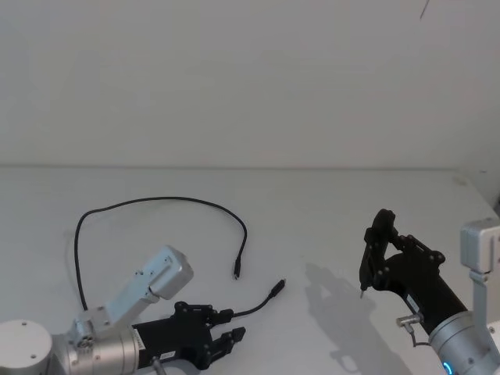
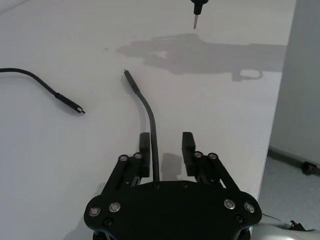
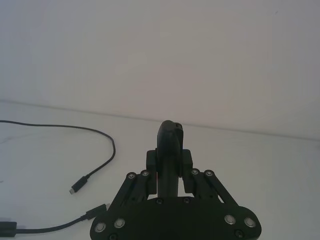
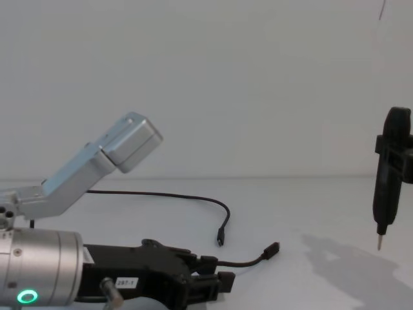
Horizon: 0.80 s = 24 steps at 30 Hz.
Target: Pick up the data cable with the one hand.
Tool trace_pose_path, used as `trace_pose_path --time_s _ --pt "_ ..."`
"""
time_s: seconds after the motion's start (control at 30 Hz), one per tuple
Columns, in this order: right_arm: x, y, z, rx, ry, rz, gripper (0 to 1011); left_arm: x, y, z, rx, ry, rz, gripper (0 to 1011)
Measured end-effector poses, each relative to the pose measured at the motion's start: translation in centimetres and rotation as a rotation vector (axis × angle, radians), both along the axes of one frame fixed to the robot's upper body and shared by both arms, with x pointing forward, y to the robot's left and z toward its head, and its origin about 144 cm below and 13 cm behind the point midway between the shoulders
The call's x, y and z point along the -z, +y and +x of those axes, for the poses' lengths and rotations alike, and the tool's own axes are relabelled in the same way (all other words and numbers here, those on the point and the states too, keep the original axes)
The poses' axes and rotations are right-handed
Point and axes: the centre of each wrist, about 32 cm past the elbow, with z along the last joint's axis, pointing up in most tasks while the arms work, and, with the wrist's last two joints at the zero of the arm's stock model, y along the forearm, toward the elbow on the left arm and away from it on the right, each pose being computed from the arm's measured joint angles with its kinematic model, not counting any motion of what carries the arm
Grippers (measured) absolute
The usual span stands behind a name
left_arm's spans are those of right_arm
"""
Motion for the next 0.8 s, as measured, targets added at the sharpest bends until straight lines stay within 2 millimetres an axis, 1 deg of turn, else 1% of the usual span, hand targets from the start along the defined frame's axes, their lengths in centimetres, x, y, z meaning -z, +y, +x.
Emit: trace_pose_path --time_s 0.03,0.23,0.27,0.3,0.4,0.6,0.8 --pt "0.0 0.0 0.0 0.0 0.0 0.0 279 0.0 -0.1 0.0 -0.001 -0.001 0.0 382" --pt "0.0 0.0 0.0 0.0 0.0 0.0 279 0.0 -0.5 0.1 -0.005 -0.013 -0.004 185" --pt "0.0 0.0 0.0 0.0 0.0 0.0 279 0.0 -0.5 0.2 -0.006 -0.015 -0.005 170" --pt "0.0 0.0 0.0 0.0 0.0 0.0 279 -0.1 -0.6 0.2 -0.008 -0.018 -0.006 118" --pt "0.0 0.0 0.0 0.0 0.0 0.0 279 -0.3 -0.6 0.2 -0.014 -0.027 -0.009 44" --pt "0.0 0.0 0.0 0.0 0.0 0.0 279 -0.9 -0.2 0.4 -0.022 -0.043 -0.018 41" --pt "0.0 0.0 0.0 0.0 0.0 0.0 279 -2.0 1.0 0.6 -0.03 -0.058 -0.036 41"
